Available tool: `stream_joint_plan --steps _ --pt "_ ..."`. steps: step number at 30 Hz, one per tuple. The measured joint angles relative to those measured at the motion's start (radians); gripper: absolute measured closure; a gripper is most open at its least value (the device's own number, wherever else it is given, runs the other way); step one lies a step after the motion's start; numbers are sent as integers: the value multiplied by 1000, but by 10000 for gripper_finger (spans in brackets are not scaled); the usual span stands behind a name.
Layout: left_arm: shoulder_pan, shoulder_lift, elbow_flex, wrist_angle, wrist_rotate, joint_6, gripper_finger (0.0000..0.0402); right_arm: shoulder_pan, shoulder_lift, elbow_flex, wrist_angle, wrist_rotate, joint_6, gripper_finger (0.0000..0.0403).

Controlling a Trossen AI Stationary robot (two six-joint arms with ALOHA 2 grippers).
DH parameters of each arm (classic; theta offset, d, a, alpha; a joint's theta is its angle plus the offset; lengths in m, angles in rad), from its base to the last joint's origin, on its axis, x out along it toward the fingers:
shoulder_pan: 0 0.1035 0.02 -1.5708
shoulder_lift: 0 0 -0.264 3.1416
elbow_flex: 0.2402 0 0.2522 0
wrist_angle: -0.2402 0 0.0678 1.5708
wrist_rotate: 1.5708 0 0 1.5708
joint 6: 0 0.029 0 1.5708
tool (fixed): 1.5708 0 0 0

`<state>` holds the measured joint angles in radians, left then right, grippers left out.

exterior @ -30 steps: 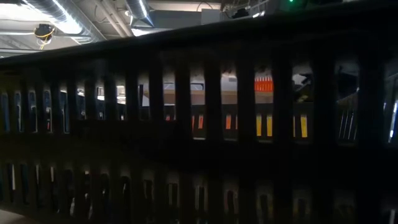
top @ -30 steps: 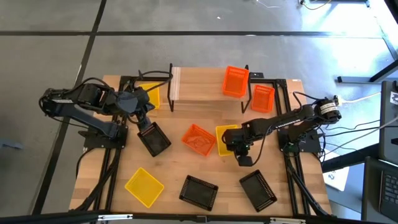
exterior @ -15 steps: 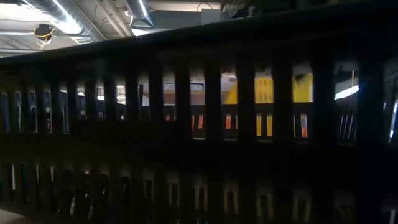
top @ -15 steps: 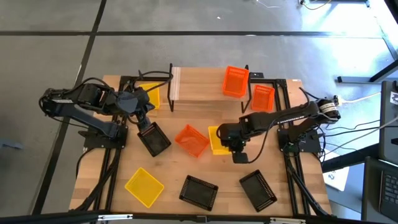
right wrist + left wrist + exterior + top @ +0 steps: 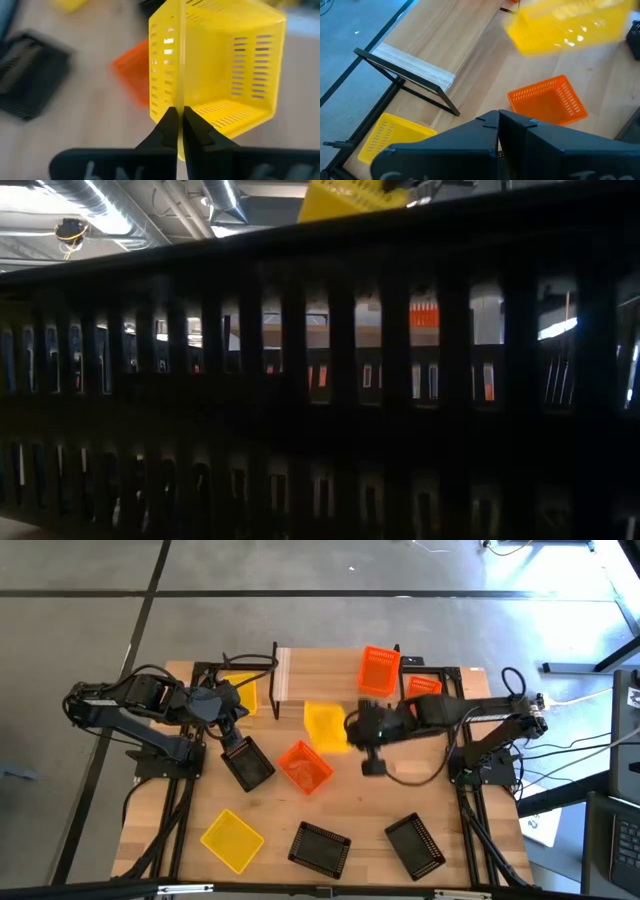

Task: Stack baskets on shelf by color
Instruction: Put the right yellow basket on the shelf

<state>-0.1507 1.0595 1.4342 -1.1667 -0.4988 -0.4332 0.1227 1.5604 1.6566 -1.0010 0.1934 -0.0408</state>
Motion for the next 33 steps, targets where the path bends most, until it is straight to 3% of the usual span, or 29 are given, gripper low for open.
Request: stream_joint_plan --steps 7,16,19,33 --pt "0 0 0 0 -14 0 401 -164 -1 72 72 167 -98 402" --pt "0 0 0 17 -24 -2 401 -384 76 72 114 61 -99 402" --pt "0 0 0 26 -56 -2 401 -416 118 72 113 17 -99 402" --pt "0 0 0 64 -96 -3 401 -428 194 72 0 23 -97 402"
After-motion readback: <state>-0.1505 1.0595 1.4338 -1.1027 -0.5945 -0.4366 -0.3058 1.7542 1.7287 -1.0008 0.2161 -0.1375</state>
